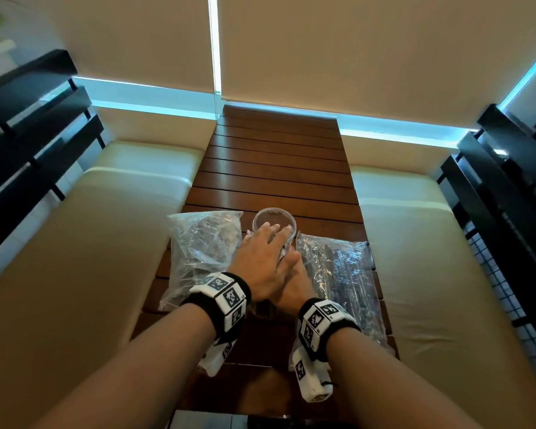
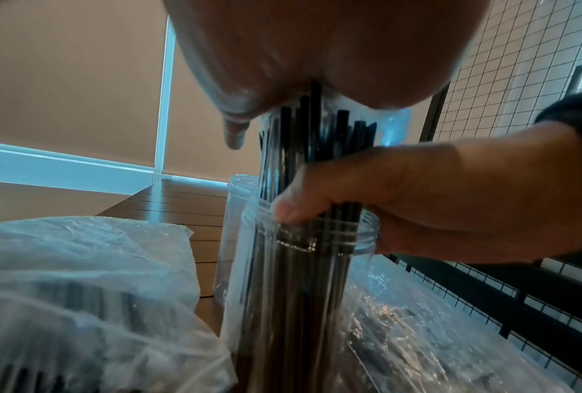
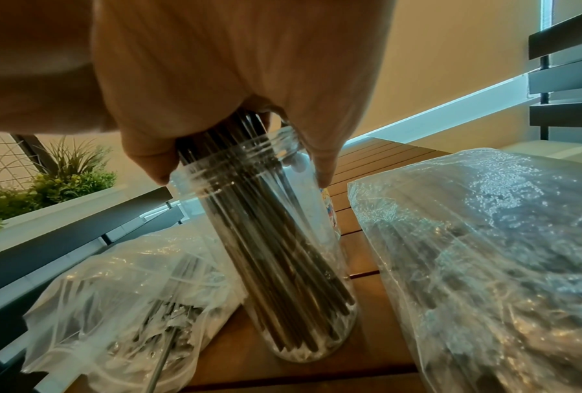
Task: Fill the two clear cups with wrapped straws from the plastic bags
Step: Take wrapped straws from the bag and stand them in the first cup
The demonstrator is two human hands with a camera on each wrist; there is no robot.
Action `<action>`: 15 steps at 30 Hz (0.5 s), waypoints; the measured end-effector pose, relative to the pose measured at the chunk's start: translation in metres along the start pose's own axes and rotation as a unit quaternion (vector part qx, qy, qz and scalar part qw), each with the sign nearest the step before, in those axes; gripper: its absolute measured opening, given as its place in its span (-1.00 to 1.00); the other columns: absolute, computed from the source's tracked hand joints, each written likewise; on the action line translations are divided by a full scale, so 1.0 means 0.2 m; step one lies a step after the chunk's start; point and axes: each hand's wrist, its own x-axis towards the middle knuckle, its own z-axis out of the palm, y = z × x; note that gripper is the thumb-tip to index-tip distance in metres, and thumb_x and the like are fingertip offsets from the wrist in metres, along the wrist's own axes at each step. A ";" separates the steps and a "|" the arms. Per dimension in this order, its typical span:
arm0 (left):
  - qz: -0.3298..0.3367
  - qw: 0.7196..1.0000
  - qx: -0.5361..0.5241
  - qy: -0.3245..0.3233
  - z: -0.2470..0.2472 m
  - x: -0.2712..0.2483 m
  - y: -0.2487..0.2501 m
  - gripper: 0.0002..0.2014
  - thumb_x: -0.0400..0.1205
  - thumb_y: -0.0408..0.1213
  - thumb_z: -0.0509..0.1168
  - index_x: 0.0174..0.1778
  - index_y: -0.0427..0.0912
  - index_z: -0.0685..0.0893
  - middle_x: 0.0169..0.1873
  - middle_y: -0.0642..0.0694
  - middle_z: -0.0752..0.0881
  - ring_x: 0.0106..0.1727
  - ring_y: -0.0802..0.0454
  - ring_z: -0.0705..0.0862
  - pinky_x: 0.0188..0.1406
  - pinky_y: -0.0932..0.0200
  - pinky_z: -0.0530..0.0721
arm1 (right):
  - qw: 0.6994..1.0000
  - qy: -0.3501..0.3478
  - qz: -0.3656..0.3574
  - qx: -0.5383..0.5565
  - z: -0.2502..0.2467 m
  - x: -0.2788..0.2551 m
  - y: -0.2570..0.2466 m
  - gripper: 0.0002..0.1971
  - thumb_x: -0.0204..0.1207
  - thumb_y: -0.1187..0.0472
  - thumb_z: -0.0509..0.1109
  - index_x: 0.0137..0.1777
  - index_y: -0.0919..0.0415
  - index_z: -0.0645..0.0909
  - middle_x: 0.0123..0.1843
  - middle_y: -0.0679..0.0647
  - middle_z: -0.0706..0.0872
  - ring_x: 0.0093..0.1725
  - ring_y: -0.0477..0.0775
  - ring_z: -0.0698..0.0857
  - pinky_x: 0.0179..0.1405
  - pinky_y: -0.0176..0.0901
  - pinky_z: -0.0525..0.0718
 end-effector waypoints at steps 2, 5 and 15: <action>0.014 1.000 0.008 -0.010 0.00 0.00 0.01 -0.30 0.69 0.30 -0.10 0.71 0.02 0.07 0.69 -0.09 0.14 0.71 -0.05 0.01 0.66 -0.22 0.07 | 1.000 0.010 -0.009 -0.009 -0.01 0.00 0.03 -0.51 0.65 0.09 0.32 0.51 0.27 0.37 0.47 0.19 0.44 0.43 0.14 0.39 0.59 -0.20 0.24; 0.058 0.998 0.026 -0.022 -0.03 0.00 0.00 -0.17 0.57 0.44 -0.12 0.68 0.00 0.16 0.65 -0.10 0.20 0.67 -0.07 0.12 0.65 -0.18 0.13 | 0.999 0.006 0.003 0.038 0.00 -0.01 0.00 -0.22 0.43 -0.03 0.47 0.55 -0.04 0.11 0.45 0.14 0.41 0.36 0.13 0.53 0.39 0.08 0.61; 0.116 0.990 0.061 0.059 0.05 0.02 -0.12 -0.76 0.72 -0.12 0.16 0.17 -0.20 0.50 0.07 -0.13 0.47 -0.01 -0.06 0.44 0.08 -0.07 0.57 | 0.995 0.023 0.020 0.094 -0.01 -0.04 0.03 -0.43 0.21 -0.03 0.55 0.13 -0.06 0.31 0.13 -0.01 0.52 0.06 -0.06 0.58 -0.11 -0.28 0.58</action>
